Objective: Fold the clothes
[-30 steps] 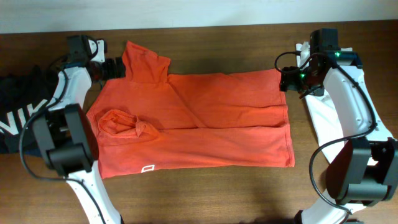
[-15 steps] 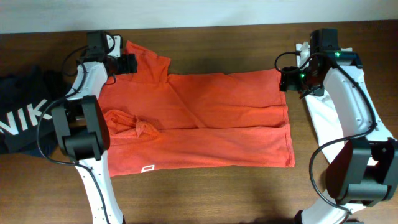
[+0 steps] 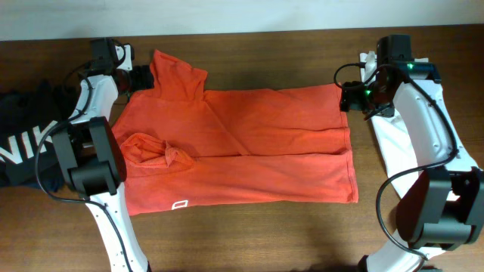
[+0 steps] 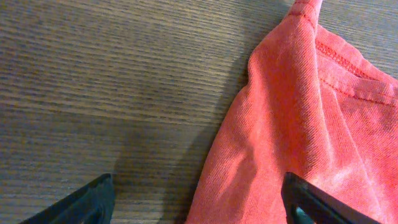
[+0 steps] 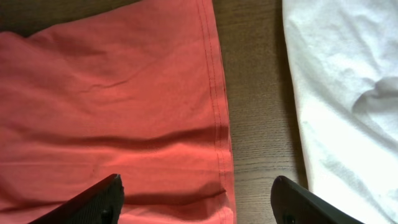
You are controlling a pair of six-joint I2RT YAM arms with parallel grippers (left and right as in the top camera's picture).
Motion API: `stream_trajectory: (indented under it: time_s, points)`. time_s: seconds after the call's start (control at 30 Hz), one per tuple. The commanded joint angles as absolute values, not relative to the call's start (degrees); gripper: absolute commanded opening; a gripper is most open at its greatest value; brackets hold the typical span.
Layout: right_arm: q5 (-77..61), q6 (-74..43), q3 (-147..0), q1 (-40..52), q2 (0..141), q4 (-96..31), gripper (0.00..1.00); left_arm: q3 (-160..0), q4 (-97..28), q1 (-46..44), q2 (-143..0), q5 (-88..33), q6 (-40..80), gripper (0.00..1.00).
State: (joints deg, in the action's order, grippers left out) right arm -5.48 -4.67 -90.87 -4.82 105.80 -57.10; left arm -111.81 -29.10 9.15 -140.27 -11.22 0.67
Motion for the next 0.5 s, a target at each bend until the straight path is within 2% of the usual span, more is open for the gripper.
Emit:
stream_trajectory:
  time_s: [0.0,0.23,0.33,0.4,0.47]
  points:
    - [-5.6,-4.7,-91.7,-4.6,105.5,-57.4,0.79,-112.4,-31.2,8.9,-142.7,-12.7,1.7,0.79]
    - [-5.6,-4.7,-91.7,-4.6,105.5,-57.5,0.79,-112.4,-33.9,6.1,-143.5,-12.7,1.7,0.79]
    - [-5.6,-4.7,-91.7,-4.6,105.5,-58.0,0.79,-112.3,-34.6,5.0,-144.2,-12.6,1.7,0.75]
    - [-5.6,-4.7,-91.7,-4.6,105.5,-58.2,0.79,-112.3,-34.9,4.8,-144.4,-12.5,1.7,0.68]
    - [-5.6,-4.7,-91.7,-4.6,105.5,-58.3,0.79,-112.3,-35.2,4.8,-144.4,-12.2,1.7,0.55]
